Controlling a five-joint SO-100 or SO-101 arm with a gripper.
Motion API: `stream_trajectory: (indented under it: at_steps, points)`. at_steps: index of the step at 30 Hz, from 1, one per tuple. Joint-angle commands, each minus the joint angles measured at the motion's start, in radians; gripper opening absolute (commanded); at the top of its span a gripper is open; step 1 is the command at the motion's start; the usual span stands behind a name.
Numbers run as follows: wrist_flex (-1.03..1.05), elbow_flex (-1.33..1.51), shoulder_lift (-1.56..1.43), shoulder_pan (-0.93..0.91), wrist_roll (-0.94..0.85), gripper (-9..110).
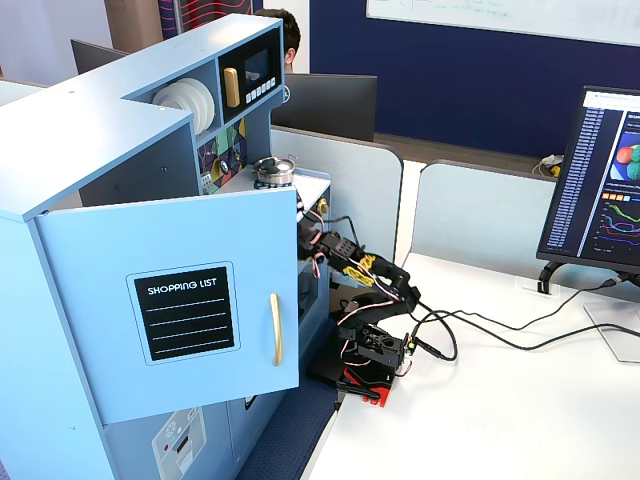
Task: Pick up the green pineapple from the left cabinet and place it in the green recipient
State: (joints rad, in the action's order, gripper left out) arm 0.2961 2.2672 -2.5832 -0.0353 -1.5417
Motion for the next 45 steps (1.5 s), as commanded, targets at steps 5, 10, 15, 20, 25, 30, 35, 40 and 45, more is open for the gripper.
stream_trajectory:
  at_steps: [5,10,15,20,25,30,35,40,45]
  points:
    - [0.089,0.321,-0.264,-0.028,0.006,36]
    - [0.21,0.437,-0.345,-0.021,0.021,34]
    - [0.4,0.552,-0.443,-0.021,-0.003,32]
    - [0.606,0.609,-0.506,-0.018,-0.017,28]
    - [0.83,0.634,-0.54,-0.02,-0.037,26]
    - [1.017,0.657,-0.58,-0.025,-0.051,24]
    - [1.121,0.692,-0.594,-0.015,-0.009,24]
    - [1.221,0.727,-0.594,0.008,0.009,24]
    - [1.235,0.729,-0.595,0.011,0.048,23]
